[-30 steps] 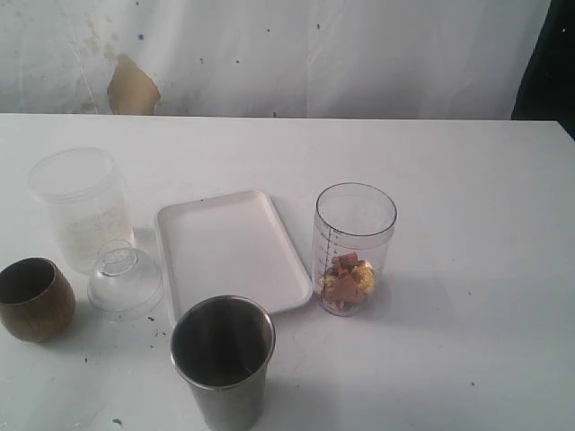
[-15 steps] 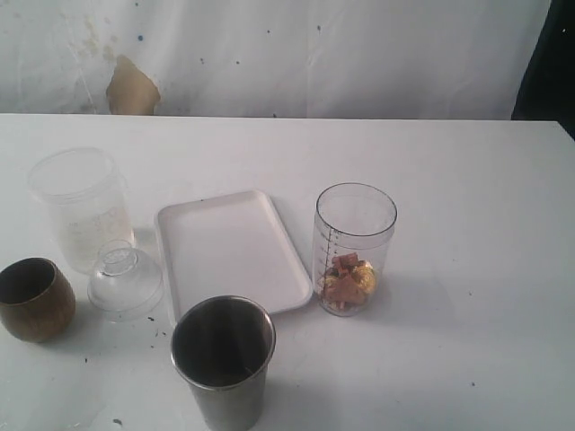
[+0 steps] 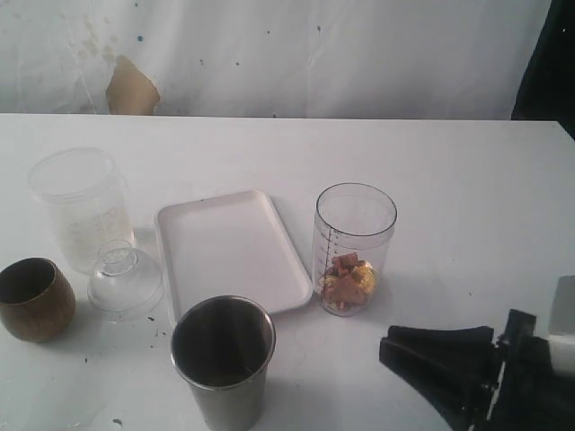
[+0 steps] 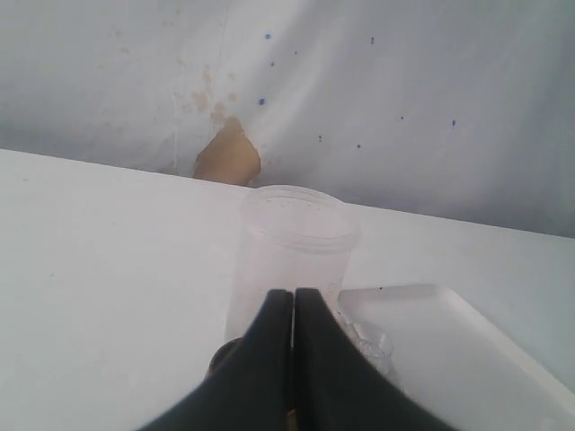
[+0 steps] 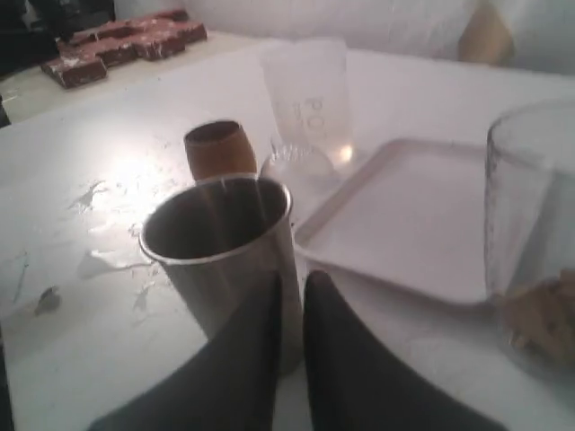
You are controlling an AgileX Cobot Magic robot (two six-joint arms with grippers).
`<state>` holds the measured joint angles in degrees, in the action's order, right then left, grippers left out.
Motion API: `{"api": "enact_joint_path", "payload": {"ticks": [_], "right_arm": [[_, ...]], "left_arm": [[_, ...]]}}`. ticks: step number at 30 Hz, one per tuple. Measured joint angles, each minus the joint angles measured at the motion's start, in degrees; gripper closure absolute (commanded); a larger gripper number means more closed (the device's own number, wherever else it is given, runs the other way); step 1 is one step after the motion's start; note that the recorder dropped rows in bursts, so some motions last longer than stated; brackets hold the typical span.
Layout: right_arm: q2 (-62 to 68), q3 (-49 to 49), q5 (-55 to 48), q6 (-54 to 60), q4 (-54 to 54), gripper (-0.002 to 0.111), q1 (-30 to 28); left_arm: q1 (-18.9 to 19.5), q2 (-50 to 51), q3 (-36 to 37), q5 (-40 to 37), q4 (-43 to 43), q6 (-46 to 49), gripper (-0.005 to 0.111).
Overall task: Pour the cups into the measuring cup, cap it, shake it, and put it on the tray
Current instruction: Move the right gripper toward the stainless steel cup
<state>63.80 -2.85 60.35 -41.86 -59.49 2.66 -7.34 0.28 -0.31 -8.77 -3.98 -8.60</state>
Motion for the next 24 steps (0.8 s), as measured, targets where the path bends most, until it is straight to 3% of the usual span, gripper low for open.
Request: {"api": "enact_joint_path", "payload": {"ticks": [4, 7, 14, 24], "right_arm": [[12.4, -0.1, 3.9, 6.4, 0.0, 0.056, 0.1], [20.0, -0.2, 7.5, 14.2, -0.3, 0.043, 0.3], [33.5, -1.8, 8.2, 29.3, -0.5, 0.03, 5.6], [40.8, -9.3, 8.5, 30.9, 4.5, 0.022, 13.3]], "left_arm": [[0.0, 0.0, 0.0, 0.0, 0.0, 0.0, 0.106], [0.0, 0.0, 0.0, 0.0, 0.0, 0.0, 0.106], [0.0, 0.0, 0.0, 0.0, 0.0, 0.0, 0.106], [0.0, 0.0, 0.0, 0.0, 0.1, 0.0, 0.106]]}}
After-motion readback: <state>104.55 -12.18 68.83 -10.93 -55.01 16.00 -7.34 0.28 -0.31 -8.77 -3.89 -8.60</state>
